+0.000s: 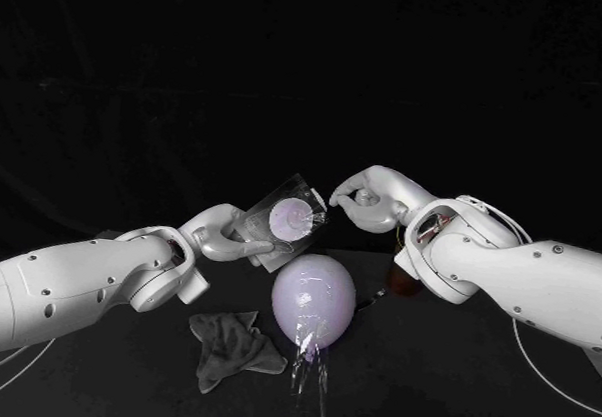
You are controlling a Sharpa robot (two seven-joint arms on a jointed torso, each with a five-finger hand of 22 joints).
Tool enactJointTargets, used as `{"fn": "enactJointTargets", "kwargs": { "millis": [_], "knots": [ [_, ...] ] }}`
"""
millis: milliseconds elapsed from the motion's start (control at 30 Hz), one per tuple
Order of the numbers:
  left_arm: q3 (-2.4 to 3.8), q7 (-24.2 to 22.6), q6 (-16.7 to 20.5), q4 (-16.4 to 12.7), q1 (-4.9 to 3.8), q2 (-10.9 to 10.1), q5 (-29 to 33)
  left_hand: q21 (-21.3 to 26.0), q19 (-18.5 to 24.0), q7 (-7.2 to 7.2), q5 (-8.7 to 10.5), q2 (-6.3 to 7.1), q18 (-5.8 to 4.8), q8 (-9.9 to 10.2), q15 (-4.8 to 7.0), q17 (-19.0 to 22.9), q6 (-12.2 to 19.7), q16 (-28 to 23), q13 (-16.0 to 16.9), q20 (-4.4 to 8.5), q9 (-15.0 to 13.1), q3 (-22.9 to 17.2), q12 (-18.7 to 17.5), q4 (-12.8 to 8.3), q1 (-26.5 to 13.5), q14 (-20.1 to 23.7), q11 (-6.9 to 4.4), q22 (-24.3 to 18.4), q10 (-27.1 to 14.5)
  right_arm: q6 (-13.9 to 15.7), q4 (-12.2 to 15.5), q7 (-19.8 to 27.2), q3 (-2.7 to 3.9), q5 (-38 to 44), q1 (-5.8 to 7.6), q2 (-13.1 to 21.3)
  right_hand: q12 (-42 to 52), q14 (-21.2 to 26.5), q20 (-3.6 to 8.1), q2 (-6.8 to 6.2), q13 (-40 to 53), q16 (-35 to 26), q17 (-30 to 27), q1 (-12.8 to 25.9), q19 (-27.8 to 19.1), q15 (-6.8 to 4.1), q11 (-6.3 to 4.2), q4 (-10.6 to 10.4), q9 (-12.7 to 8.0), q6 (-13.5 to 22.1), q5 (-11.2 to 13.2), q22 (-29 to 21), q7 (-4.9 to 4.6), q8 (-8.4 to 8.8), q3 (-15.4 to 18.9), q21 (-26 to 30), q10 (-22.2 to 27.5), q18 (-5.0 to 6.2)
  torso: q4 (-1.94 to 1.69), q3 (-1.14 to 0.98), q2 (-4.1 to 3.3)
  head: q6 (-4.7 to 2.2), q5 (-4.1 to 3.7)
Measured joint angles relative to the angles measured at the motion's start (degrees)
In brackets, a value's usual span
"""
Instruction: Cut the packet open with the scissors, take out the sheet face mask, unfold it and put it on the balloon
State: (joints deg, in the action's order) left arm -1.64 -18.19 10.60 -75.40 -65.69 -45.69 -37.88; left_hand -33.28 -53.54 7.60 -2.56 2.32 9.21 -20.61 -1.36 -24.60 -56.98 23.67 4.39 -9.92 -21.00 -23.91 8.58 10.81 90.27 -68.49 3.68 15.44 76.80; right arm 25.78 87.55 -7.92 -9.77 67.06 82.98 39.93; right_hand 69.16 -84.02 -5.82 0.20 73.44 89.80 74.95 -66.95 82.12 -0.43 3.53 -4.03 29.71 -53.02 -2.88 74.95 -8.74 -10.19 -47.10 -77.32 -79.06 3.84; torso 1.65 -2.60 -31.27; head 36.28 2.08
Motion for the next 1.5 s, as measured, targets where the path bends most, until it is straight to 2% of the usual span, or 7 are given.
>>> {"fn": "enactJointTargets", "kwargs": {
  "millis": [67,100,200,367,633,967,1500],
  "knots": [
    [0.0,0.0,0.0,0.0,0.0,0.0,0.1,0.0,0.0,0.0,0.02,0.0,0.0,0.0,0.0,0.0,0.0,0.0,0.0,0.0,0.0,0.0,0.0,0.0,0.0,0.0,0.0,0.0,0.0,0.3,-0.5,-0.1,0.01,-0.5,0.0,-0.1,-0.5,0.0,0.0,-2.78,-0.5,0.0,0.0,1.2,0.0,0.03,0.6,0.0,-0.4,1.5,0.0,0.0,-0.41,0.91,2.3,0.1,0.6,0.0,-0.01,0.0,-0.01,-0.01,-0.02],
    [0.0,0.0,0.0,0.0,0.0,0.0,0.1,0.0,0.0,0.0,0.03,0.0,0.0,0.0,0.0,0.0,0.0,0.0,0.0,0.0,0.0,0.0,0.0,0.0,0.0,0.0,0.0,0.0,0.0,0.5,-0.8,-0.1,0.01,-0.8,0.0,-0.2,-1.1,-0.1,-0.05,-5.44,-0.9,0.0,0.0,2.4,-0.1,0.41,1.06,-0.4,-0.7,2.8,0.0,0.0,-0.86,1.71,4.9,0.4,1.1,0.0,-0.02,0.0,-0.01,-0.01,-0.03],
    [0.0,0.0,0.0,-0.1,0.01,0.0,0.1,-0.2,0.0,0.0,0.05,0.01,-0.01,0.0,-0.01,0.0,0.0,0.0,0.0,0.0,0.0,0.0,0.0,0.0,0.0,0.0,0.0,0.0,0.0,0.9,-1.8,-0.2,0.01,-1.7,0.0,-0.6,-1.7,0.1,-0.79,-8.28,-1.3,0.0,0.0,2.5,-0.8,0.96,1.57,-0.9,-1.3,4.1,0.0,0.0,-1.46,2.74,9.9,1.2,1.9,0.0,-0.02,0.04,-0.01,-0.01,-0.03],
    [0.0,0.0,0.0,-0.3,0.01,-0.1,0.1,-0.2,0.0,0.0,0.19,0.03,-0.01,0.0,-0.01,-0.1,0.0,0.0,0.0,0.0,0.0,-0.5,0.0,-0.5,0.0,0.0,0.01,0.1,0.0,1.4,-3.3,0.0,0.01,-3.9,0.01,-1.6,-1.8,0.1,-1.08,-10.46,-1.5,0.0,0.0,2.1,-1.1,0.96,1.8,-1.2,-1.9,5.2,0.0,0.0,-1.47,3.54,13.6,2.0,2.2,0.0,-0.05,0.03,-0.03,-0.06,-0.02],
    [0.0,-0.1,-0.1,-0.5,0.01,-0.1,-0.1,-0.2,0.0,0.08,-0.01,0.04,-0.01,0.0,-0.02,-0.1,0.1,0.0,0.0,0.0,0.0,-0.5,0.0,-0.6,0.0,0.0,0.02,0.2,0.0,0.7,-6.0,1.1,-0.02,-10.4,0.01,-3.7,-2.2,0.1,-1.37,-12.12,-1.7,-0.1,0.0,1.5,-2.0,1.39,2.32,-2.8,-2.8,6.6,0.0,0.0,-1.91,4.68,18.7,3.2,3.7,0.0,-0.02,0.04,-0.04,-0.18,-0.04],
    [0.0,-0.1,-0.1,-0.7,0.01,-0.1,-0.5,-0.2,0.0,0.0,-0.01,0.28,-0.02,-0.2,-0.11,-0.1,0.2,0.0,0.0,-0.01,0.0,-0.5,0.0,-0.6,-0.3,-0.1,0.02,0.2,0.0,-1.9,-9.6,2.7,-0.07,-18.4,-0.03,-6.3,-0.4,-0.1,-1.37,-11.04,-0.5,-0.3,0.0,0.4,-2.0,1.57,2.08,-5.5,-2.9,5.4,0.0,0.0,-1.77,4.68,21.5,3.3,3.5,0.0,-0.02,0.02,-0.03,-0.32,-0.16],
    [0.0,-0.2,-0.1,-1.1,0.01,-0.1,-0.9,-0.6,0.0,-0.14,0.03,0.35,-0.02,-0.3,-0.12,-0.2,0.1,0.0,0.0,-0.01,0.0,-0.7,0.0,-0.4,-0.3,-0.1,0.12,0.3,-0.1,-6.7,-12.1,3.4,-0.2,-23.8,-0.49,-8.5,2.4,-0.1,-1.32,-6.48,1.3,0.0,0.0,-3.2,-2.0,1.57,1.08,-7.7,-3.1,1.4,0.0,0.0,-0.82,3.11,23.6,3.1,1.9,0.0,-0.02,0.04,-0.03,-0.18,-0.09]
  ]
}}
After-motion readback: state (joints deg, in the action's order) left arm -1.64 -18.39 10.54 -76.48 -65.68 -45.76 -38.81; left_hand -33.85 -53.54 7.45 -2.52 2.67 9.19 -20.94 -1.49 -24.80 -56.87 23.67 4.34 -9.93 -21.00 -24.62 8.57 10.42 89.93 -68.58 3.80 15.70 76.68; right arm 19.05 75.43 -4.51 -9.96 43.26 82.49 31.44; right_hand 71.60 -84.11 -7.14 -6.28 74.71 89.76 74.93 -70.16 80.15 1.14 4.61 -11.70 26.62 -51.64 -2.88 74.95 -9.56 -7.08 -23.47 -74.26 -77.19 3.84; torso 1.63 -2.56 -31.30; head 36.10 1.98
